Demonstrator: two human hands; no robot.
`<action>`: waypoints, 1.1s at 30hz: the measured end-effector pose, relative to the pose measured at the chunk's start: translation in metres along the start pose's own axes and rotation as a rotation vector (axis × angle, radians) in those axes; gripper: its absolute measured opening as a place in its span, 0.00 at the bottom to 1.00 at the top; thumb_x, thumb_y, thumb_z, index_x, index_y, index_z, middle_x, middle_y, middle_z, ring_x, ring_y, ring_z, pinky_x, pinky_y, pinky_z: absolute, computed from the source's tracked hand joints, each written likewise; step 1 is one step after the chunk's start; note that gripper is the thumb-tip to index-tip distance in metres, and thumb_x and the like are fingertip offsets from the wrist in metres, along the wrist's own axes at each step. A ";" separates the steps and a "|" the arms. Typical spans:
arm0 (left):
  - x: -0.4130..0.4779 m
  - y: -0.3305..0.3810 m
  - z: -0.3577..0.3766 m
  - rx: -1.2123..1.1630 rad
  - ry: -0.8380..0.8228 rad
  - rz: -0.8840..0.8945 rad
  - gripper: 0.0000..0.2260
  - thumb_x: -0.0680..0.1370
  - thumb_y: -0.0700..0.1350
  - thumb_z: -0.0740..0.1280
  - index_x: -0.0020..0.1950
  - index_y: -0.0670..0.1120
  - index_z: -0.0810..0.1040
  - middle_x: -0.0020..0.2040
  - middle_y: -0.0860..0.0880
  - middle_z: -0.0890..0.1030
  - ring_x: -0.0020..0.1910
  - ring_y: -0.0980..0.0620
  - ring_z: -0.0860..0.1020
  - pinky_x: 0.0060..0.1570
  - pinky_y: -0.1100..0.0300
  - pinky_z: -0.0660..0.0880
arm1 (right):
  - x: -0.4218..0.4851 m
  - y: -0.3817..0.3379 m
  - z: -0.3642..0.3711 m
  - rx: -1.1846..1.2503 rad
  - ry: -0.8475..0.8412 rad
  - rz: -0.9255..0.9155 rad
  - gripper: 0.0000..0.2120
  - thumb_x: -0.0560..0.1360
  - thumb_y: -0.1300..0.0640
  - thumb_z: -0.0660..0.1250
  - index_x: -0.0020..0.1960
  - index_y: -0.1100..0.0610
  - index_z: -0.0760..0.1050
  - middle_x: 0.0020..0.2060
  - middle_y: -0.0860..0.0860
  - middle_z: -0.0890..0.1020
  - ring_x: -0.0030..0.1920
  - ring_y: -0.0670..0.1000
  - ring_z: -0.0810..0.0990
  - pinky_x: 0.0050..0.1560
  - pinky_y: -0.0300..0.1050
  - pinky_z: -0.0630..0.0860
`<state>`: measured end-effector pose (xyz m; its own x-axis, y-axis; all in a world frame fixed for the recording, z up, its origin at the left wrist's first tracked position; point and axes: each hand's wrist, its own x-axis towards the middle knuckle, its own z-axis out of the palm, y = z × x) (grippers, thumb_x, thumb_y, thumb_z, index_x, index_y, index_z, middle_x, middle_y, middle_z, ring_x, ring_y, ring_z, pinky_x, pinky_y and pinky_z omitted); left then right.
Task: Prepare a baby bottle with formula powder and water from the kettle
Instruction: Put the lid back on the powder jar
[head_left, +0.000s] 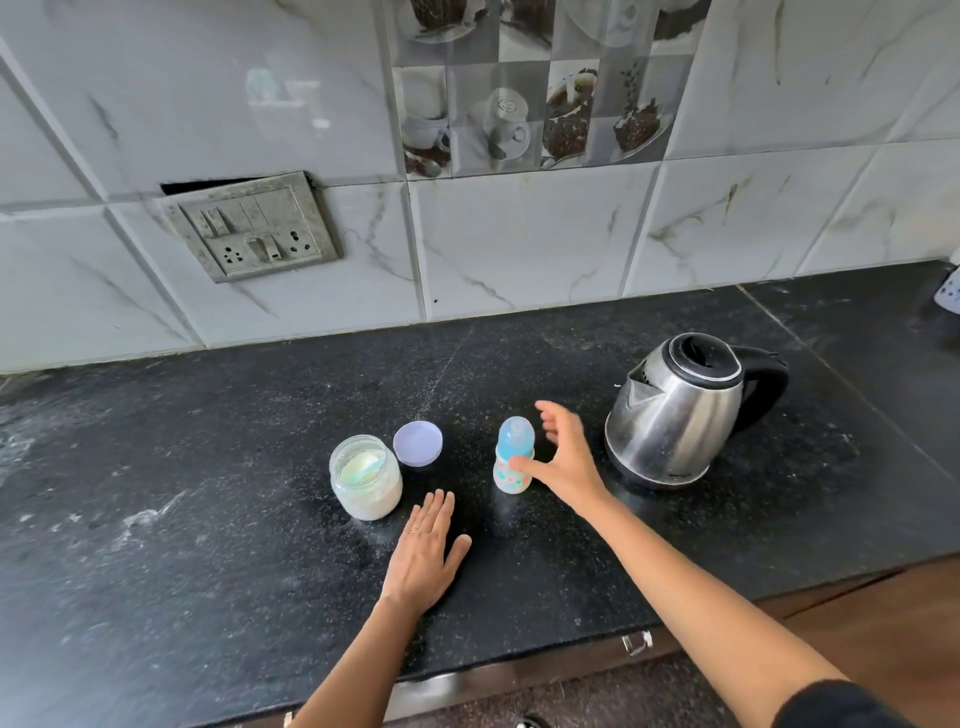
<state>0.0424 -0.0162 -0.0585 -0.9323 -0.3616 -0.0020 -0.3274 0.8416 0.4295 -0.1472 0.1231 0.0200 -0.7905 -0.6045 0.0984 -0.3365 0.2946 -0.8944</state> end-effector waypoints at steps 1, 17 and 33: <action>-0.007 -0.002 -0.003 -0.023 0.020 0.024 0.41 0.73 0.70 0.34 0.77 0.45 0.54 0.76 0.49 0.54 0.75 0.56 0.48 0.72 0.64 0.37 | -0.009 -0.005 0.007 -0.020 0.155 -0.112 0.33 0.65 0.54 0.76 0.66 0.54 0.67 0.59 0.49 0.68 0.60 0.49 0.71 0.62 0.40 0.69; -0.043 -0.070 -0.065 -0.305 0.450 -0.429 0.30 0.68 0.58 0.74 0.63 0.45 0.70 0.59 0.48 0.75 0.61 0.49 0.71 0.62 0.54 0.68 | 0.051 -0.050 0.135 -0.542 -0.374 0.009 0.41 0.69 0.56 0.74 0.74 0.62 0.55 0.71 0.58 0.62 0.71 0.58 0.61 0.67 0.49 0.62; 0.001 -0.078 -0.103 -0.629 0.355 -0.241 0.36 0.59 0.63 0.75 0.64 0.61 0.67 0.60 0.63 0.75 0.61 0.61 0.72 0.60 0.60 0.69 | 0.074 -0.045 0.154 -0.661 -0.425 0.071 0.45 0.63 0.54 0.79 0.72 0.56 0.56 0.64 0.58 0.63 0.65 0.61 0.67 0.61 0.53 0.70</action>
<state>0.0822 -0.1231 0.0010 -0.7060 -0.7032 0.0837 -0.2677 0.3745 0.8878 -0.1117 -0.0484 0.0003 -0.6028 -0.7596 -0.2441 -0.6324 0.6414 -0.4344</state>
